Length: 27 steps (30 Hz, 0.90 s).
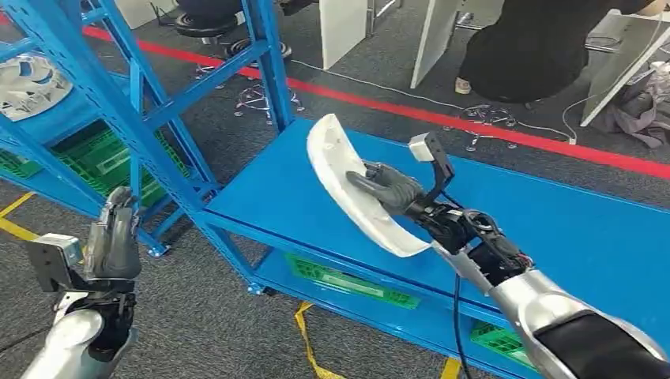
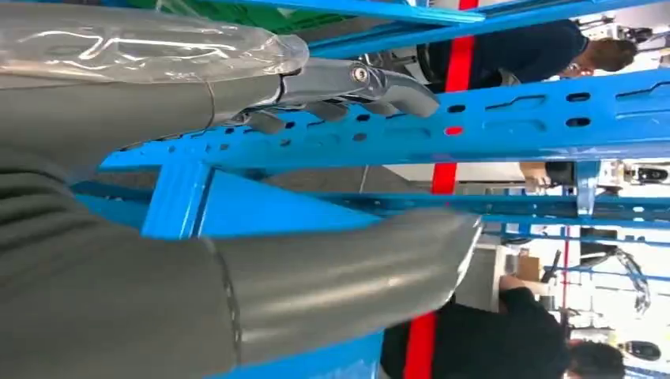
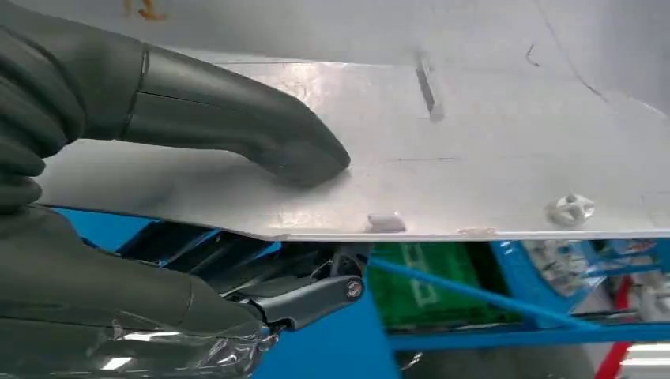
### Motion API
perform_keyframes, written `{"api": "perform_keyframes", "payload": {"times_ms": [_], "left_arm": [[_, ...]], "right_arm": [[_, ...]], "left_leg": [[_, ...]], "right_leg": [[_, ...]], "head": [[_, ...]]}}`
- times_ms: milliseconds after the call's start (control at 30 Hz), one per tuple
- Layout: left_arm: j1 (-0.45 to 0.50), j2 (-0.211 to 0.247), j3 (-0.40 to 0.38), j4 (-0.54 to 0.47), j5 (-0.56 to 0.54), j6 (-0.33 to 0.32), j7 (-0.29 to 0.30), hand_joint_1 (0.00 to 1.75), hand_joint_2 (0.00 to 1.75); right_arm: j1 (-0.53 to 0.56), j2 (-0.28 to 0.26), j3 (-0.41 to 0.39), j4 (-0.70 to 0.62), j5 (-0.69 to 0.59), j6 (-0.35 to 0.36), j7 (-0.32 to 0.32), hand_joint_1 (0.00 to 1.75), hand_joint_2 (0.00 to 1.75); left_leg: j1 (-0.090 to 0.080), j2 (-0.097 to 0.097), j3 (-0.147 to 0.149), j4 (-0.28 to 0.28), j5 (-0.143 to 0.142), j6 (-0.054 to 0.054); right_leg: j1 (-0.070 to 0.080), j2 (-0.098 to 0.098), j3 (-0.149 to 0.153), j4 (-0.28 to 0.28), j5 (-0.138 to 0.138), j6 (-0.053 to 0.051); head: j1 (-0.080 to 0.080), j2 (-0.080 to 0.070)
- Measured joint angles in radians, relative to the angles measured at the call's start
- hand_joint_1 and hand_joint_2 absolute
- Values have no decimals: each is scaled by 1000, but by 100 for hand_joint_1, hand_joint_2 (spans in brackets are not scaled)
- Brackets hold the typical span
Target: Take the parts from the cabinet and place them on the table.
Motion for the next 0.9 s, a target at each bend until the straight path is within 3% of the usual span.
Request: {"api": "perform_keyframes", "payload": {"times_ms": [367, 900], "left_arm": [[1, -3, 1, 6, -12, -24, -5, 0, 175], [8, -4, 1, 6, -27, -31, -15, 0, 175]], "right_arm": [[70, 0, -11, -271, -71, 57, 27, 175, 175], [92, 0, -11, -417, -66, 40, 37, 175, 175]], "left_leg": [[0, 0, 0, 0, 0, 0], [0, 0, -1, 0, 0, 0]], "right_leg": [[0, 1, -1, 0, 0, 0], [0, 0, -1, 0, 0, 0]], "head": [[0, 0], [0, 0]]}}
